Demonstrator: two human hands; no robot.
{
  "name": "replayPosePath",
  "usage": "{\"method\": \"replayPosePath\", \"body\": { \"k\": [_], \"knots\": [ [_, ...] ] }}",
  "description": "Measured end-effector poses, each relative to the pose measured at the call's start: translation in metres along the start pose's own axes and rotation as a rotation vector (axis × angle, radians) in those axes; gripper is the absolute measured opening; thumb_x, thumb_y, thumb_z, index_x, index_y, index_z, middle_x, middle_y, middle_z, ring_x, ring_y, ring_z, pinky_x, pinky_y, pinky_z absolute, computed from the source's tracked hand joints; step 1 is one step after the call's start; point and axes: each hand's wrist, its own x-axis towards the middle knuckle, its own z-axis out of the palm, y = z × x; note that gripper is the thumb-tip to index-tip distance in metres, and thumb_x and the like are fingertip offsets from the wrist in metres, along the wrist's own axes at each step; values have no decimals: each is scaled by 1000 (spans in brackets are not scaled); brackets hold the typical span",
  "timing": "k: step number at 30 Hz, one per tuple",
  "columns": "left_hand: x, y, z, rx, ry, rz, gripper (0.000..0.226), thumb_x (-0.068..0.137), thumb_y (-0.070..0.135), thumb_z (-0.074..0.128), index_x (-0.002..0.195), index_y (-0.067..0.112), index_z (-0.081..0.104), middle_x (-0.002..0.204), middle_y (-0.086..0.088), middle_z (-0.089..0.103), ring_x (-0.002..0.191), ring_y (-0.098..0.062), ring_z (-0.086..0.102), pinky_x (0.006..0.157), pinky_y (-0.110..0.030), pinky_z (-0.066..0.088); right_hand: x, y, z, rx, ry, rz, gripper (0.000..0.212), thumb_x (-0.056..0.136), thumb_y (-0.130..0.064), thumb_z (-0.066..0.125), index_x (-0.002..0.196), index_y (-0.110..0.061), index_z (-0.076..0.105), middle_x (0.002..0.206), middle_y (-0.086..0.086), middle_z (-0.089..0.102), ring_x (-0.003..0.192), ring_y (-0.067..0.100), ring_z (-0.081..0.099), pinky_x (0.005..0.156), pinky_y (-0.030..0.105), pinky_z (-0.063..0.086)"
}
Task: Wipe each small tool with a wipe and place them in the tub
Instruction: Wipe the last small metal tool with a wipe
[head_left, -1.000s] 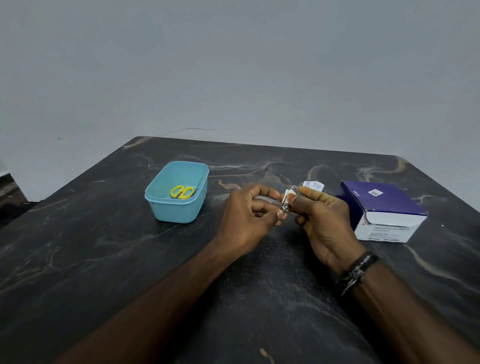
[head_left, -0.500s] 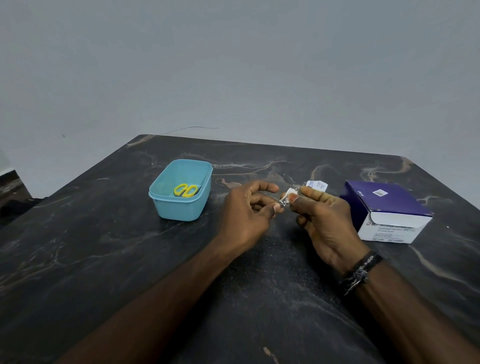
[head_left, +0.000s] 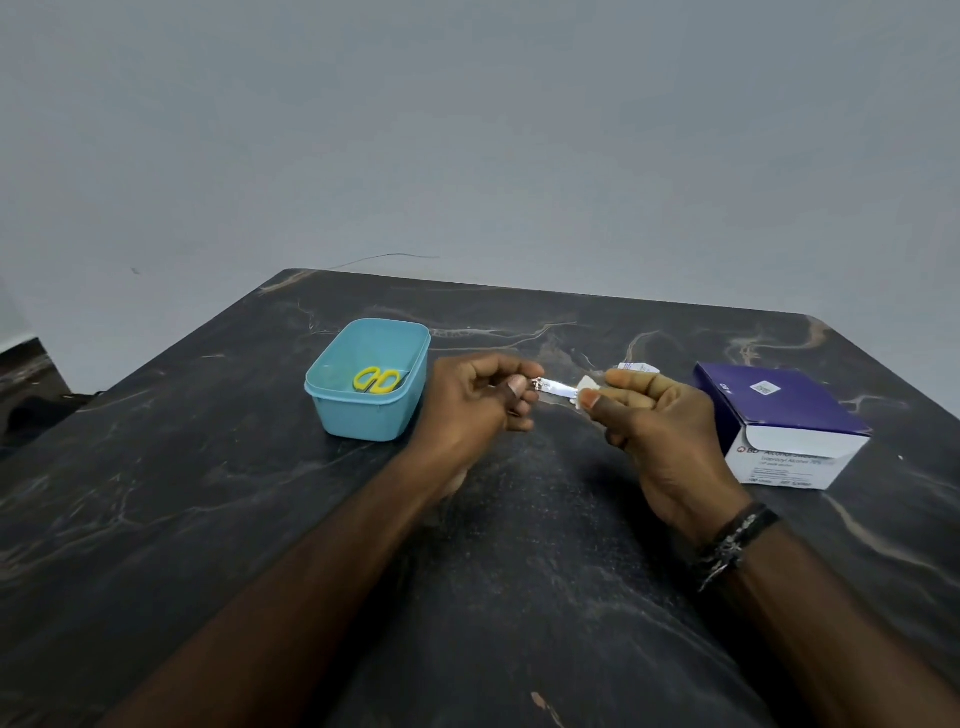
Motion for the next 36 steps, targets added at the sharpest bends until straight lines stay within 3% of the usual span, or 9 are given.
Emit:
{"method": "replayPosePath", "body": {
  "k": [2, 5, 10, 12, 17, 21, 24, 29, 36],
  "knots": [
    [0, 4, -1, -120, -2, -67, 17, 92, -1, 58, 95, 9, 71, 79, -10, 66, 69, -16, 65, 71, -37, 61, -3, -1, 3, -67, 5, -68, 34, 74, 3, 78, 105, -1, 62, 82, 11, 74, 60, 7, 67, 54, 16, 48],
    [0, 9, -1, -303, 29, -160, 24, 88, -1, 64, 111, 5, 64, 77, -10, 67, 71, -21, 69, 74, -41, 61, -7, 2, 6, -198, 35, -178, 29, 74, -5, 81, 97, -11, 64, 80, 5, 76, 75, 15, 73, 70, 28, 56],
    [3, 13, -2, -630, 116, -360, 52, 66, -3, 74, 115, -1, 56, 73, -12, 71, 65, -21, 69, 69, -40, 61, -15, 1, 11, -346, 49, -307, 25, 75, -14, 82, 90, -18, 63, 77, -4, 76, 77, 12, 73, 69, 28, 58],
    [4, 14, -3, -679, 121, -390, 51, 68, -5, 74, 115, -1, 55, 75, -13, 70, 65, -21, 69, 68, -38, 61, -17, -1, 12, -378, 17, -312, 24, 76, -13, 81, 91, -18, 63, 77, -4, 76, 77, 13, 73, 70, 28, 59],
    [4, 17, -5, -613, 122, -373, 36, 75, -6, 73, 109, -2, 61, 78, -15, 70, 64, -20, 68, 66, -34, 61, -20, -4, 14, -399, -98, -219, 25, 77, -11, 81, 94, -13, 63, 75, -7, 76, 74, 10, 73, 70, 27, 58],
    [2, 16, -5, -454, 83, -327, 24, 74, -3, 75, 97, 0, 68, 82, -15, 71, 69, -20, 67, 67, -31, 60, -21, -4, 13, -302, -191, -103, 28, 75, -3, 79, 96, -8, 63, 79, 4, 77, 78, 15, 75, 73, 25, 58],
    [-1, 18, -3, -341, 24, -301, 22, 73, -1, 77, 94, 4, 71, 92, -18, 73, 73, -19, 68, 69, -29, 59, -20, -4, 14, -206, -215, -34, 31, 72, 1, 80, 98, -3, 62, 82, 11, 77, 80, 21, 75, 70, 25, 58],
    [-6, 19, 0, -179, -14, -299, 21, 73, 9, 81, 92, 14, 75, 96, -10, 76, 82, -16, 67, 69, -28, 50, -19, -9, 12, -100, -169, -22, 33, 72, 0, 79, 100, -3, 63, 86, 14, 76, 74, 18, 74, 54, 14, 49],
    [-5, 20, 1, -212, 72, -286, 29, 72, 9, 81, 100, 12, 73, 93, -7, 76, 79, -13, 66, 69, -29, 47, -20, -6, 14, -154, -244, 0, 31, 76, 0, 77, 102, -4, 61, 86, 15, 76, 82, 22, 75, 63, 18, 54]
  ]
}}
